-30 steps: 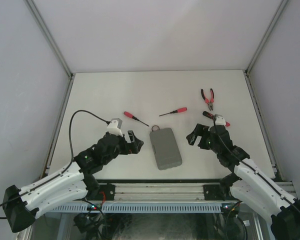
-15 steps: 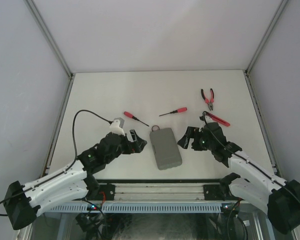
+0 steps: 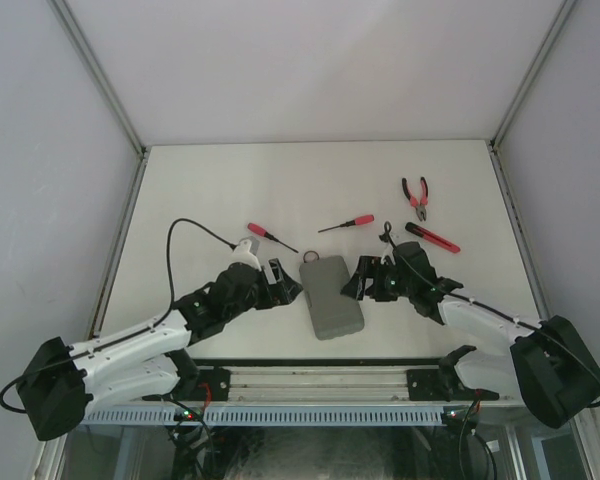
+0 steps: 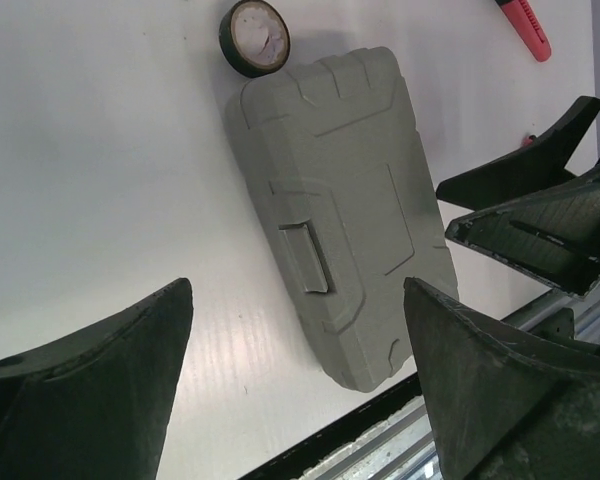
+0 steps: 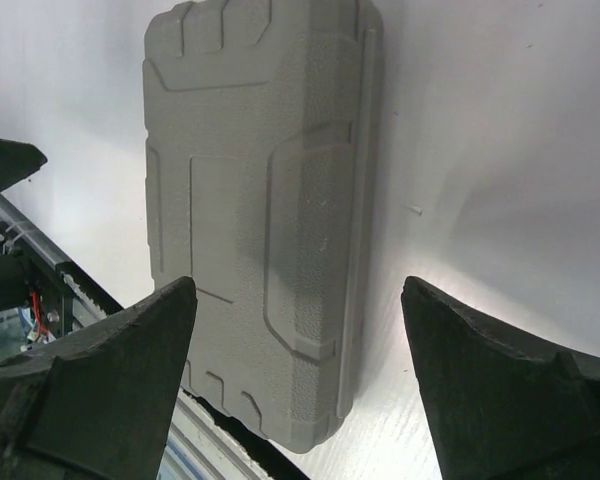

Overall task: Sort the tools into containers
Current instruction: Open the storage box at the center of the board.

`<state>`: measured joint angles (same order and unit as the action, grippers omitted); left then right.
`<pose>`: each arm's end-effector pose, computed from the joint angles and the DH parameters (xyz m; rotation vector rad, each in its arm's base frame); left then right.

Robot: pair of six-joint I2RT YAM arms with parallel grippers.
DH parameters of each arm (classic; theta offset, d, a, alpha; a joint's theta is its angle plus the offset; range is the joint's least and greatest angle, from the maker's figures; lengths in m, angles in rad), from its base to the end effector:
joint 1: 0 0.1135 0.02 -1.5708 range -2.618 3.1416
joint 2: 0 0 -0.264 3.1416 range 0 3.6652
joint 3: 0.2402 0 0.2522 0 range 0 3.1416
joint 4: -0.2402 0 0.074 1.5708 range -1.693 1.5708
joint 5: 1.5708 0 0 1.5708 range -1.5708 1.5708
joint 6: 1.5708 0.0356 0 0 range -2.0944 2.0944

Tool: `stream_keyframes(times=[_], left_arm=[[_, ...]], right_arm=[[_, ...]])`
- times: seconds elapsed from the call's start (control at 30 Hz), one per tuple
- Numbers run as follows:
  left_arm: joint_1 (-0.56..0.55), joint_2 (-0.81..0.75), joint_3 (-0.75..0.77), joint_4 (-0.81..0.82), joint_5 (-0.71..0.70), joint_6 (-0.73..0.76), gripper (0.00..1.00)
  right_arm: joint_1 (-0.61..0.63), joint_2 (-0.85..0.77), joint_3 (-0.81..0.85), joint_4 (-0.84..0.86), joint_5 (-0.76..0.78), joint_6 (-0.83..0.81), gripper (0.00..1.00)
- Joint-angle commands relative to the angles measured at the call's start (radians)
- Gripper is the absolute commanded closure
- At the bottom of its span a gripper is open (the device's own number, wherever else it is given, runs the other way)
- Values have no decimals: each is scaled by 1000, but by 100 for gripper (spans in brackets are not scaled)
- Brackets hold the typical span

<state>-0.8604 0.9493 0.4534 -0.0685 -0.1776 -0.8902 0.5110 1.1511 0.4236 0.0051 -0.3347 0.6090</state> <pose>0.1368 -0.1494 0.2060 -0.1432 2.2396 -0.8194 0.1827 0.1158 0.1653 -0.0661 2.4363 0.9308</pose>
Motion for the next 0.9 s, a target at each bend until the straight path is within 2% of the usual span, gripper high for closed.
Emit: stream_keyframes(times=[0.0, 0.27, 0.6, 0.87], left_arm=[[9, 18, -23, 80, 27, -46, 12], [27, 38, -40, 85, 44, -65, 18], [83, 56, -57, 91, 88, -38, 27], [90, 131, -49, 186, 175, 19, 33]], right_arm=[[38, 10, 30, 71, 6, 27, 19], [122, 19, 30, 67, 52, 96, 27], [155, 12, 31, 60, 106, 115, 29], [153, 61, 30, 81, 110, 119, 31]])
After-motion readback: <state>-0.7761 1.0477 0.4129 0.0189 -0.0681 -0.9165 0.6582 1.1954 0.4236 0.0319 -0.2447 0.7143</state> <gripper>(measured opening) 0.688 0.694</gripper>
